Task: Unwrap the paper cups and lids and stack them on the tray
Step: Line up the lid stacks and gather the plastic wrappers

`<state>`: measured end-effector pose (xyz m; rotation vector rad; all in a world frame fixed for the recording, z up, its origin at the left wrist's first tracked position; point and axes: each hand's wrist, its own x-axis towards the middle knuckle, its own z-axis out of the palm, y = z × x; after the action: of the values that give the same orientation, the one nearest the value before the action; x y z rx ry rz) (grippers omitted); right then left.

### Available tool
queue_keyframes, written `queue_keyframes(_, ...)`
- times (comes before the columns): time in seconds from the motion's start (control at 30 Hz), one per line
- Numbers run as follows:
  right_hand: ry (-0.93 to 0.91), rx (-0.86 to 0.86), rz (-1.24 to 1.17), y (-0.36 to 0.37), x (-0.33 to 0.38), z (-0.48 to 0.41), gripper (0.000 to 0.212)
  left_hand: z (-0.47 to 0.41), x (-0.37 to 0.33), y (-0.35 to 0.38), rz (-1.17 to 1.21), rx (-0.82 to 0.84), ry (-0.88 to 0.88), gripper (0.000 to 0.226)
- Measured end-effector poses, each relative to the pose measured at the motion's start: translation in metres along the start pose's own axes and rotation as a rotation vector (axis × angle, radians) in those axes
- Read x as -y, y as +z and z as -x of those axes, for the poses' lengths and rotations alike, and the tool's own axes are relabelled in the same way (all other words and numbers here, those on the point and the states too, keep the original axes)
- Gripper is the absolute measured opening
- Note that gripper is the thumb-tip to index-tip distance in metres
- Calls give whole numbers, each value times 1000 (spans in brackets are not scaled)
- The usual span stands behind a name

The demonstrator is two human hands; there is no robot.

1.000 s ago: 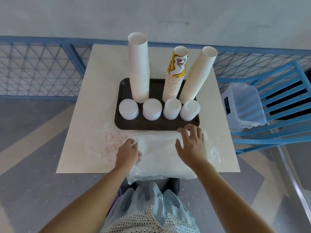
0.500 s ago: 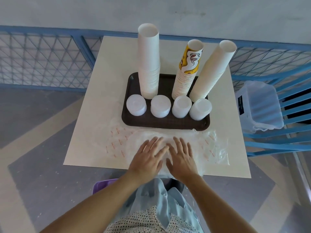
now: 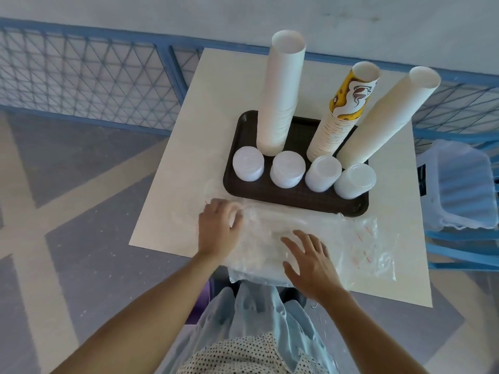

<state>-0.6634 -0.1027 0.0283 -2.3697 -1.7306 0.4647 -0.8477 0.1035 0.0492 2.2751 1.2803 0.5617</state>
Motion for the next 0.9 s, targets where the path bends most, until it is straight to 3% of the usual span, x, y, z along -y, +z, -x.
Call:
queue_keyframes(0.07,25,57,11,1,6,-3,59,-19,13,-11,9,-97,-349,33)
queue_keyframes(0.13,63,108,24,-1,12,-9,61,-38,30,-21,-103,6,-635,56)
queue_keyframes(0.2,105,156,30,-5,18,-16,61,-51,45,-29,-150,166,-741,69)
queue_keyframes(0.33,164,233,51,-15,31,-30,60,-63,56,-35,-15,211,-725,67)
queue_keyframes(0.43,110,215,78,-19,40,-36,57,-69,56,-36,61,156,-747,23)
queue_keyframes(0.53,72,275,71,-18,45,-36,60,-68,57,-38,179,63,-811,36)
queue_keyframes(0.7,110,332,67,-20,46,-39,63,-68,52,-54,275,21,-758,41)
queue_keyframes(0.9,127,343,56,-22,46,-43,66,-73,53,-67,347,-5,-737,38)
